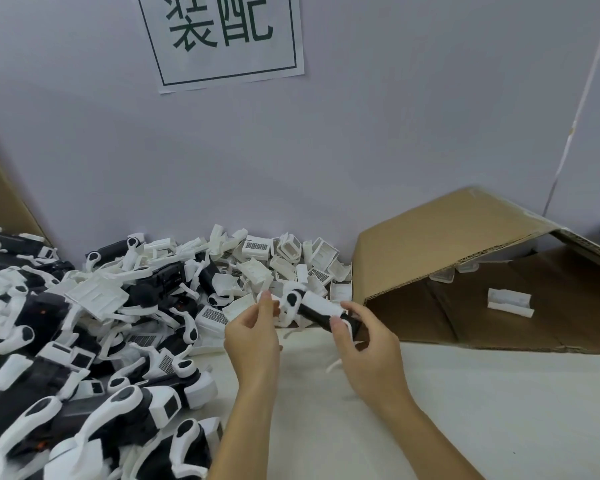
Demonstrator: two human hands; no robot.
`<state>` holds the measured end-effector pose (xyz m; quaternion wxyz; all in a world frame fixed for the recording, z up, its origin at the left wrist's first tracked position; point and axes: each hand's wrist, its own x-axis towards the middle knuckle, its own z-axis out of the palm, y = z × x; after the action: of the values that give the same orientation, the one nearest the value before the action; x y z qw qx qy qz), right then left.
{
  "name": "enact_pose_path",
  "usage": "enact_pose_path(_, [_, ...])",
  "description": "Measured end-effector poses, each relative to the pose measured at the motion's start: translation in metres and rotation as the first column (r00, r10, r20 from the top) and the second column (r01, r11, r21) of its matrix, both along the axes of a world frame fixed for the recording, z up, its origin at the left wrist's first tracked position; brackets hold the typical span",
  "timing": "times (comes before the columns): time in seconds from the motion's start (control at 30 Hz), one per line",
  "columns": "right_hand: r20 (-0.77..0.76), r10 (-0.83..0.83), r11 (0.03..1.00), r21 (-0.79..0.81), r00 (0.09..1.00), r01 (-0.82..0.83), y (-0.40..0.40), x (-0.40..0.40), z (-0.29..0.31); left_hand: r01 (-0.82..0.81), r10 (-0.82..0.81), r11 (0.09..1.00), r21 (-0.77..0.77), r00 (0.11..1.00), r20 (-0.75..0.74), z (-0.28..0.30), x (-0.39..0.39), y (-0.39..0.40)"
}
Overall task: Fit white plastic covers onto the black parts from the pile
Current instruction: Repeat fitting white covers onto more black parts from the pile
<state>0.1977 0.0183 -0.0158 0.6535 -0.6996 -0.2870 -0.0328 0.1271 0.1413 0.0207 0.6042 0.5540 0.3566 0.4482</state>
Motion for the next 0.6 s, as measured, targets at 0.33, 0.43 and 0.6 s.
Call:
enact_pose_path(0.33, [-0.818, 0.334, 0.941, 0.264, 0.468, -0.210, 0.006, -0.011, 0.037, -0.068, 0.092, 0.961, -0.269, 0.993, 0.078, -0.018, 0.004, -0.001])
enact_pose_path(0.43, [-0.772, 0.436, 0.898, 0.407, 0.462, -0.167, 0.009, -0.009, 0.069, -0.072, 0.092, 0.965, -0.253, 0.993, 0.068, -0.020, 0.006, 0.001])
enact_pose_path(0.6, [-0.392, 0.666, 0.441, 0.893, 0.634, 0.088, -0.011, 0.038, 0.148, -0.067, 0.085, 0.962, -0.265, 0.995, 0.057, -0.022, 0.003, 0.003])
